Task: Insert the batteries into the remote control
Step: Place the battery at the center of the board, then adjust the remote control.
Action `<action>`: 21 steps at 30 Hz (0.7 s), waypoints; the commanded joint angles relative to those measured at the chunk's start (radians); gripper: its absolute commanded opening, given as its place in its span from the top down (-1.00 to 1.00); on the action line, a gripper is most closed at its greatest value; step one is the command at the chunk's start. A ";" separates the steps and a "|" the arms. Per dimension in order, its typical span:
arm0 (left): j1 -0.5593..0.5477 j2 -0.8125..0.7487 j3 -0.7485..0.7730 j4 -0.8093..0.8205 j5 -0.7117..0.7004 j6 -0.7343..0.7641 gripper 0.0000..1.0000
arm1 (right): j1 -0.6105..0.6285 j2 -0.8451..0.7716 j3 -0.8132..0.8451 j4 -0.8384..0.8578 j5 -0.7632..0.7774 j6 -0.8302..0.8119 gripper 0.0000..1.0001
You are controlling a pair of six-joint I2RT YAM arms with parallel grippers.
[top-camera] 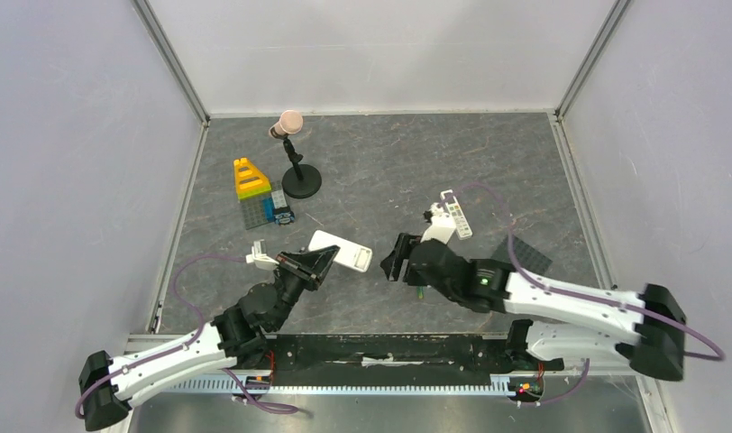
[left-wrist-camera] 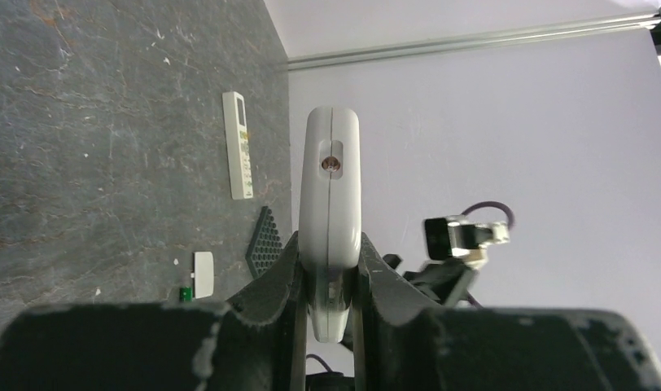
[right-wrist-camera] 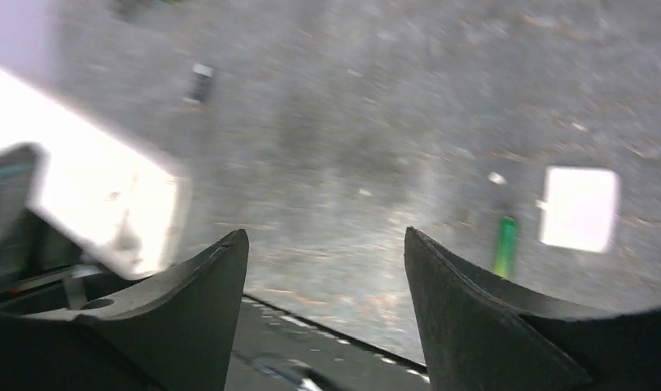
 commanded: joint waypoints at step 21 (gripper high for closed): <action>0.011 0.050 0.041 0.192 0.241 -0.180 0.96 | -0.003 -0.197 -0.286 0.895 -0.284 0.135 0.05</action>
